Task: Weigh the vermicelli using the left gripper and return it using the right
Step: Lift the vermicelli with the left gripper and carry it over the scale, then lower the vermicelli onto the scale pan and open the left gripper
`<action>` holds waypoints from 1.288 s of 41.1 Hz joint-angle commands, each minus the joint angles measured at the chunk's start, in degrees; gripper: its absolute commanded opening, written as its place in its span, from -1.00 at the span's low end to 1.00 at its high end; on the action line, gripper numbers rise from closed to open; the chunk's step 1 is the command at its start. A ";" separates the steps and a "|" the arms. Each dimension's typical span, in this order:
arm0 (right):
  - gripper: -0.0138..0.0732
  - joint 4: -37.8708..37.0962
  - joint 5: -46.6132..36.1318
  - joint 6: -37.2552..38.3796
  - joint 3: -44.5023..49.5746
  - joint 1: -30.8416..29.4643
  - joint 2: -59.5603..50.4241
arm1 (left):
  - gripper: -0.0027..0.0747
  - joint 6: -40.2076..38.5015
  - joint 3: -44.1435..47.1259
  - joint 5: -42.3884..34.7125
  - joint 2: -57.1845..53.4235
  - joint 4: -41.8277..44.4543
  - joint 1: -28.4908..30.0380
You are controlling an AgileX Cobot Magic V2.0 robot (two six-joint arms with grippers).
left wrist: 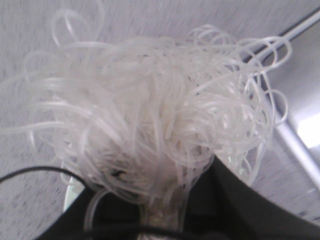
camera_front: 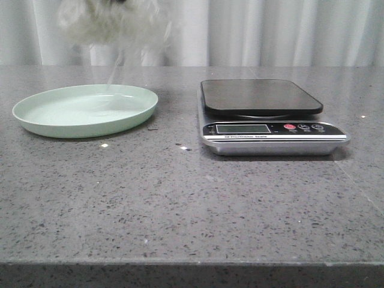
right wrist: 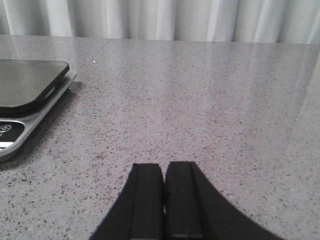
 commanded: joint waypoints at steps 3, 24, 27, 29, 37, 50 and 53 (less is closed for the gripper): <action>-0.33 -0.23 -4.53 -0.33 -0.47 0.04 -0.87 | -0.57 -0.71 -5.73 -0.33 -3.28 -7.73 -2.30; -0.33 -0.23 -4.53 -0.33 -0.47 0.04 -0.87 | -0.57 -0.71 -6.19 -9.34 2.53 -8.09 -17.15; -0.33 -0.23 -4.53 -0.33 -0.47 0.04 -0.87 | -0.57 -0.71 -6.19 -10.06 4.38 -7.74 -18.09; -0.33 -0.23 -4.53 -0.33 -0.47 0.04 -0.87 | -0.57 -0.71 -6.19 -10.06 5.45 -7.57 -18.32; -0.33 -0.23 -4.53 -0.33 -0.47 0.04 -0.87 | -0.57 -0.71 -6.19 -9.24 9.18 -6.21 -18.45; -0.33 -0.23 -4.53 -0.33 -0.47 0.04 -0.87 | -0.55 -0.71 -6.19 -5.82 11.47 -4.68 -18.45; -0.33 -0.23 -4.53 -0.33 -0.47 0.04 -0.87 | -0.42 -0.71 -6.19 -5.32 11.47 -4.58 -18.45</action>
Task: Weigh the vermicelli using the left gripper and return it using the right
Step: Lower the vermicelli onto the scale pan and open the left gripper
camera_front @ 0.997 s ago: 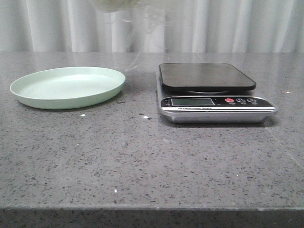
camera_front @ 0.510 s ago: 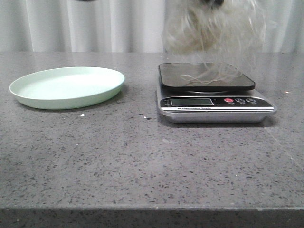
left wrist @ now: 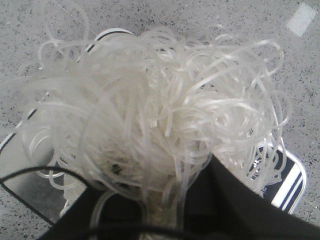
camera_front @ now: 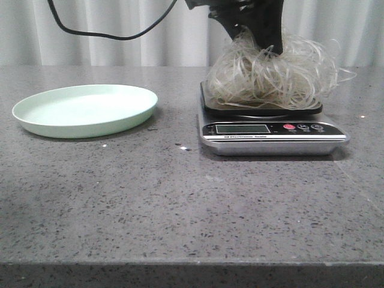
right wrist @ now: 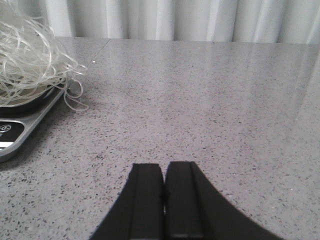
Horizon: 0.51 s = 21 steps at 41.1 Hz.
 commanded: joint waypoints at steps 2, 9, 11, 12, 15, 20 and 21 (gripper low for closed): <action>-0.33 -0.23 -4.53 -0.33 -0.47 0.04 -0.87 | -0.30 -0.61 -1.43 0.81 -2.52 0.86 -0.33; -0.33 -0.23 -4.53 -0.33 -0.47 0.04 -0.87 | 0.15 -0.61 -1.43 3.14 -2.63 1.53 -0.23; -0.33 -0.23 -4.53 -0.33 -0.47 0.04 -0.87 | 0.22 -0.61 -1.43 3.44 -2.75 1.61 -0.12; -0.33 -0.23 -4.53 -0.33 -0.47 0.04 -0.87 | 0.24 -0.61 -1.43 3.57 -2.87 1.68 -0.12; -0.33 -0.23 -4.53 -0.33 -0.47 0.04 -0.87 | 0.30 -0.61 -1.55 3.82 -3.51 1.82 -0.12; -0.33 -0.23 -4.53 -0.33 -0.47 0.04 -0.87 | 0.37 -1.02 -2.58 4.33 -4.56 1.89 -0.12; -0.33 -0.23 -4.53 -0.33 -0.47 0.04 -0.87 | 0.37 -1.02 -2.69 4.46 -4.79 1.89 -0.12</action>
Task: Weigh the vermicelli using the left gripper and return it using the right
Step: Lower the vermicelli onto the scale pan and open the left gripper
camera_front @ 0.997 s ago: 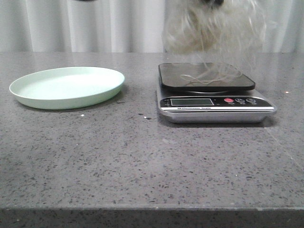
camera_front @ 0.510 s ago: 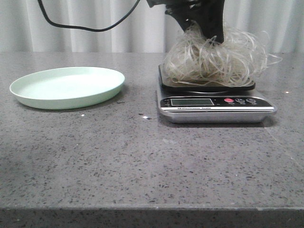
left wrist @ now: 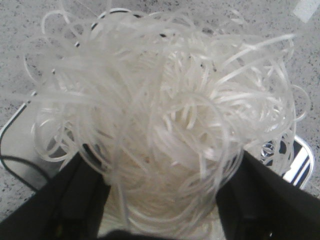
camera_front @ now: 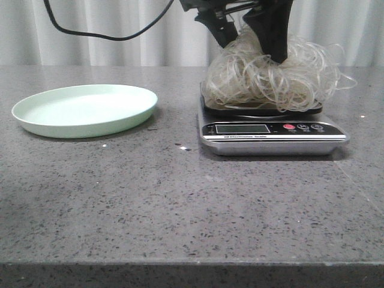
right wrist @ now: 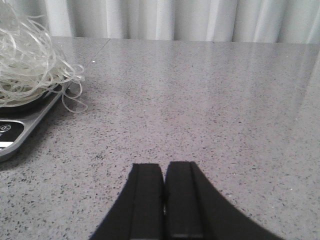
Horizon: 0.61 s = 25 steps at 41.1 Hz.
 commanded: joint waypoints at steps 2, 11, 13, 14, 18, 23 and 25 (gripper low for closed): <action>-0.33 -0.23 -4.79 -0.33 -0.47 0.04 -0.87 | 0.39 -1.20 -3.05 2.11 -5.03 0.65 -0.12; -0.33 -0.23 -4.95 -0.33 -0.47 0.04 -0.87 | 0.41 -3.76 -5.49 2.67 -8.24 0.81 0.93; -0.33 -0.23 -4.95 -0.33 -0.47 0.04 -0.87 | 0.40 -3.76 -5.44 2.57 -9.20 0.83 1.43; -0.33 -0.23 -5.01 -0.33 -0.47 0.04 -0.87 | 0.40 -3.76 -5.44 2.57 -9.70 0.69 1.56; -0.33 -0.23 -5.08 -0.33 -0.47 0.04 -0.87 | 0.40 -3.76 -5.44 2.72 -11.78 0.69 2.93; -0.33 -0.23 -5.62 -0.33 -0.47 0.04 -0.87 | 0.40 -3.76 -5.19 2.72 -14.70 0.80 4.96; -0.33 -0.23 -6.86 -0.33 -0.47 0.04 -0.87 | 0.40 -3.76 -4.64 2.61 -16.12 0.92 5.85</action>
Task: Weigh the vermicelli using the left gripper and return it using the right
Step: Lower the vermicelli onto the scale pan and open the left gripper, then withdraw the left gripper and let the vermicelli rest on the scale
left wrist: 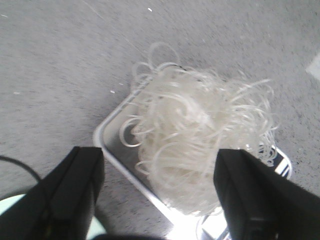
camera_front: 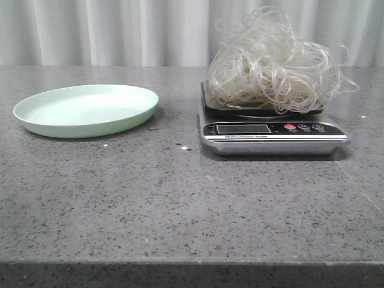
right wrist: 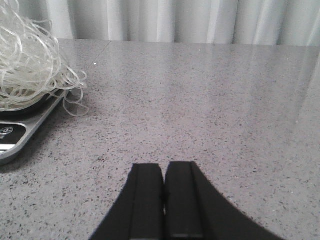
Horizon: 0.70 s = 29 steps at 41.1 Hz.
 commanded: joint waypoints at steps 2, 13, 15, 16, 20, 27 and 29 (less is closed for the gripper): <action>-0.33 -0.23 -7.58 -0.33 -0.47 0.04 -0.87 | 0.40 -0.86 -0.29 -0.08 -7.07 -0.23 2.29; -0.33 -0.23 -9.76 -0.33 -0.47 0.04 -0.87 | 0.25 -0.86 14.01 -8.90 -17.38 -0.10 10.05; -0.33 -0.23 -9.76 -0.33 -0.47 0.04 -0.87 | 0.23 -0.86 18.16 -10.92 -19.75 -0.10 11.54; -0.33 -0.23 -9.76 -0.33 -0.47 0.04 -0.87 | 0.23 -0.86 20.07 -11.86 -20.89 -0.10 12.19; -0.33 -0.23 -9.76 -0.33 -0.47 0.04 -0.87 | 0.23 -0.86 29.97 -17.47 -26.28 0.11 15.13; -0.33 -0.23 -9.76 -0.33 -0.47 0.04 -0.87 | 0.06 -0.86 47.87 -28.53 -37.88 0.11 20.18; -0.33 -0.23 -9.76 -0.33 -0.47 0.04 -0.87 | -0.03 -0.86 52.86 -31.26 -41.72 0.63 21.77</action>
